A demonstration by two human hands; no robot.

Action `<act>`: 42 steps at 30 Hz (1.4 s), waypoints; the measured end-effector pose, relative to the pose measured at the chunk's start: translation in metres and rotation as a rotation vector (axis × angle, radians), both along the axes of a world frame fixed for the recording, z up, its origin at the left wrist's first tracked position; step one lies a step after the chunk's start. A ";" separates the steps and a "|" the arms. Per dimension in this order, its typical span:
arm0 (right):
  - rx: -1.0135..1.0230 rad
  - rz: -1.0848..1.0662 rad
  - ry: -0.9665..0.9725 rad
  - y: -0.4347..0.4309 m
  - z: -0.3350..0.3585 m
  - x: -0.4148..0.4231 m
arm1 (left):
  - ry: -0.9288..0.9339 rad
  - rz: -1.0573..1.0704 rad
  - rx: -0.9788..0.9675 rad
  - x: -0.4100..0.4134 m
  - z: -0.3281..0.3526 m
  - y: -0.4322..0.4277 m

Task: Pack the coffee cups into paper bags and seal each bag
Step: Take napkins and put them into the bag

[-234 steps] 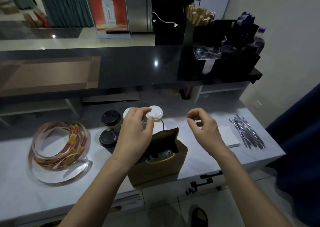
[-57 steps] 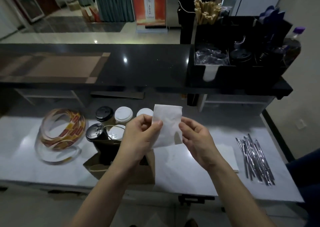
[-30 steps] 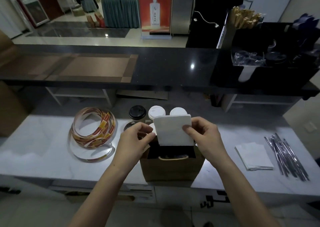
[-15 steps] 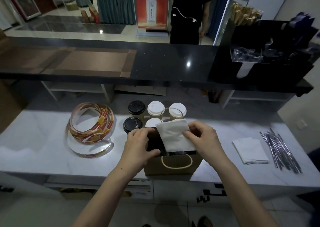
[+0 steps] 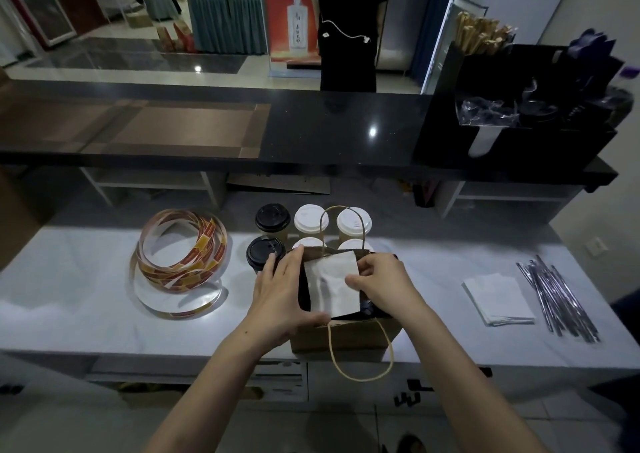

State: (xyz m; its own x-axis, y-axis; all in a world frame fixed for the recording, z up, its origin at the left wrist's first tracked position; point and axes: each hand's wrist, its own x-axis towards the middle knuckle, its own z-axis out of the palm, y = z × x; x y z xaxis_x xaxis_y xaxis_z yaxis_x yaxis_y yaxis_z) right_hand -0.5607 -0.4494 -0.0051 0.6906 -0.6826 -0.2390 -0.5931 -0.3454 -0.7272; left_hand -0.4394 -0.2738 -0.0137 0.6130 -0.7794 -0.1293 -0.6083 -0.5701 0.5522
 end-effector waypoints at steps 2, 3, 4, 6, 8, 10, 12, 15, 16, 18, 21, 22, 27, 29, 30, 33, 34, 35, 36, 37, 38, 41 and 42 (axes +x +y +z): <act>-0.005 0.002 0.053 -0.003 -0.005 0.001 | 0.007 -0.007 -0.002 0.001 -0.001 0.000; -0.011 0.004 0.080 -0.004 -0.006 0.001 | 0.009 -0.008 -0.003 0.001 -0.001 -0.001; -0.020 0.008 0.106 -0.005 -0.007 0.002 | 0.009 -0.008 -0.004 0.002 -0.001 -0.001; -0.044 0.018 0.153 -0.005 -0.009 0.004 | 0.006 -0.009 -0.004 0.003 -0.001 -0.002; -0.094 0.033 0.202 -0.004 -0.011 0.005 | 0.013 -0.014 -0.005 0.004 -0.001 -0.003; -0.159 0.041 0.249 -0.003 -0.011 0.005 | 0.019 -0.021 -0.002 0.005 -0.001 -0.003; -0.174 0.035 0.265 -0.004 -0.012 0.005 | 0.012 -0.024 0.005 0.006 -0.002 -0.004; -0.183 0.045 0.241 -0.005 -0.011 0.002 | 0.002 -0.030 0.022 0.007 -0.002 -0.005; -0.198 0.055 0.218 -0.006 -0.011 0.001 | 0.002 -0.032 0.022 0.008 -0.003 -0.006; -0.222 0.059 0.144 -0.007 -0.010 -0.001 | 0.001 -0.035 0.022 0.009 -0.003 -0.007; -0.196 0.019 0.009 -0.010 -0.009 -0.004 | -0.005 -0.024 0.016 0.011 -0.005 -0.008; -0.182 0.005 -0.036 -0.010 -0.009 -0.005 | -0.004 -0.009 0.004 0.010 -0.006 -0.008; -0.146 -0.033 -0.215 -0.011 -0.002 -0.011 | 0.035 0.135 -0.139 0.004 -0.001 -0.010; -0.146 -0.038 -0.267 -0.014 0.001 -0.015 | 0.029 0.176 -0.149 0.002 0.003 -0.013; -0.142 -0.043 -0.299 -0.015 0.002 -0.017 | 0.024 0.196 -0.148 0.001 0.005 -0.014; -0.125 -0.062 -0.380 -0.023 0.007 -0.025 | 0.021 0.252 -0.154 0.000 0.010 -0.021; -0.127 -0.062 -0.389 -0.027 0.008 -0.027 | 0.026 0.274 -0.175 -0.001 0.013 -0.024; -0.132 -0.060 -0.389 -0.031 0.009 -0.030 | 0.030 0.295 -0.201 -0.003 0.016 -0.027; -0.137 -0.060 -0.385 -0.035 0.010 -0.032 | 0.023 0.306 -0.232 -0.004 0.019 -0.031; -0.141 -0.060 -0.384 -0.041 0.010 -0.035 | 0.003 0.306 -0.266 -0.006 0.023 -0.036; -0.144 -0.065 -0.386 -0.045 0.010 -0.038 | -0.015 0.303 -0.299 -0.008 0.028 -0.040; -0.163 -0.080 -0.404 -0.062 0.012 -0.050 | -0.043 0.284 -0.374 -0.016 0.048 -0.059; -0.170 -0.086 -0.402 -0.069 0.013 -0.055 | -0.058 0.274 -0.395 -0.020 0.055 -0.067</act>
State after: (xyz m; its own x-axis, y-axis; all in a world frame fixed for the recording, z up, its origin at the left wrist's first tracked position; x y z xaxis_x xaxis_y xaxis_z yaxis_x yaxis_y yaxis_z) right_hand -0.6158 -0.5184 0.0076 0.6450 -0.7477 0.1580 -0.3063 -0.4424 -0.8429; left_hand -0.4596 -0.3405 0.0414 0.8002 -0.5706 0.1846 -0.5011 -0.4670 0.7285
